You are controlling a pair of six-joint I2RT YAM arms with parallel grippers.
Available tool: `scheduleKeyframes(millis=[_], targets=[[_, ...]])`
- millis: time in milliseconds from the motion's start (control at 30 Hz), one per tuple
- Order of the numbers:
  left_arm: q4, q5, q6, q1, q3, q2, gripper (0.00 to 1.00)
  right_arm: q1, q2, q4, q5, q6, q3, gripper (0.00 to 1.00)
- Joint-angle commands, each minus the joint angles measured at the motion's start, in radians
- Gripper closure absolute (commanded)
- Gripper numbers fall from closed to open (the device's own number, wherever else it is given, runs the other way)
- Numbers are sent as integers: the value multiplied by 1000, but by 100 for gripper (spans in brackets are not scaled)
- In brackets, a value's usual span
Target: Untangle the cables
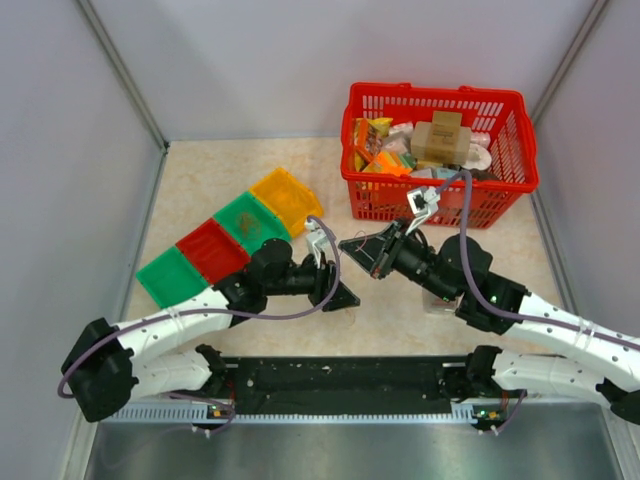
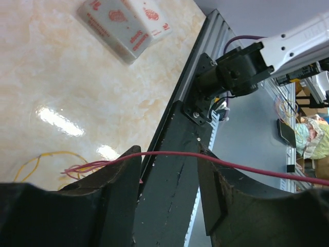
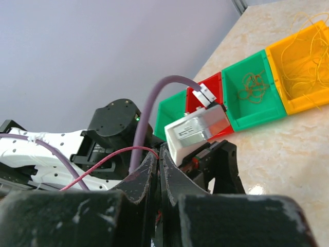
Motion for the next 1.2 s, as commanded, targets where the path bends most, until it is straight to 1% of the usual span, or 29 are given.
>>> scheduleKeyframes(millis=[0,100,133,167,233,300,333,367,400,433,467,533,600,667,700,767,800,867,967,1000,1067,1100,1167], targets=[[-16,-53,11,-6,50,4,47,-9,-23,63,-12,15,23,100],[-20,-57,17,-7,36,-31,42,-7,-33,52,-9,7,32,100],[-23,-71,20,-7,28,-44,38,-7,-38,55,-8,7,29,100],[-32,-97,14,-7,18,-67,29,-9,-43,61,-3,9,24,100],[-39,-129,0,-7,-11,-126,22,-9,-49,74,4,9,18,100],[-34,-139,-9,-7,-41,-190,21,-7,-47,75,4,3,20,100],[-42,-145,-14,-7,-47,-216,22,-9,-47,75,3,-3,18,100],[-69,-157,-9,-7,-47,-235,26,-9,-49,72,6,-5,15,100],[-110,-178,-8,-7,-36,-252,33,-7,-50,71,12,-6,14,100],[-156,-203,-8,-7,-21,-261,36,-9,-50,66,18,-5,12,100],[-183,-212,-5,-7,-10,-264,36,-7,-52,64,21,-5,12,100],[-212,-211,-2,-7,4,-255,34,-7,-52,64,23,-8,17,100],[-160,-173,-25,-7,1,-223,25,-9,-52,69,17,-16,18,100],[-88,-119,-77,-7,-7,-165,24,-9,-50,68,26,-19,17,100],[-53,-88,-104,-9,-4,-129,25,-9,-50,65,32,-19,17,100],[10,-47,-153,-15,-2,-68,31,-9,-55,60,34,-19,15,100],[30,-45,-161,-23,-4,-45,35,-9,-58,60,29,-20,11,100],[40,-50,-161,-30,7,4,48,-9,-69,58,29,-16,6,100],[26,-53,-149,-35,31,50,62,-7,-86,51,35,-17,-2,100],[21,-51,-144,-36,38,61,70,-7,-95,46,41,-16,-5,100],[-5,-54,-129,-40,53,64,95,-7,-109,43,49,-19,-12,100],[-14,-62,-124,-40,57,57,100,-7,-113,40,56,-22,-17,100],[-19,-64,-111,-41,56,26,100,-7,-110,29,69,-39,-26,100]])
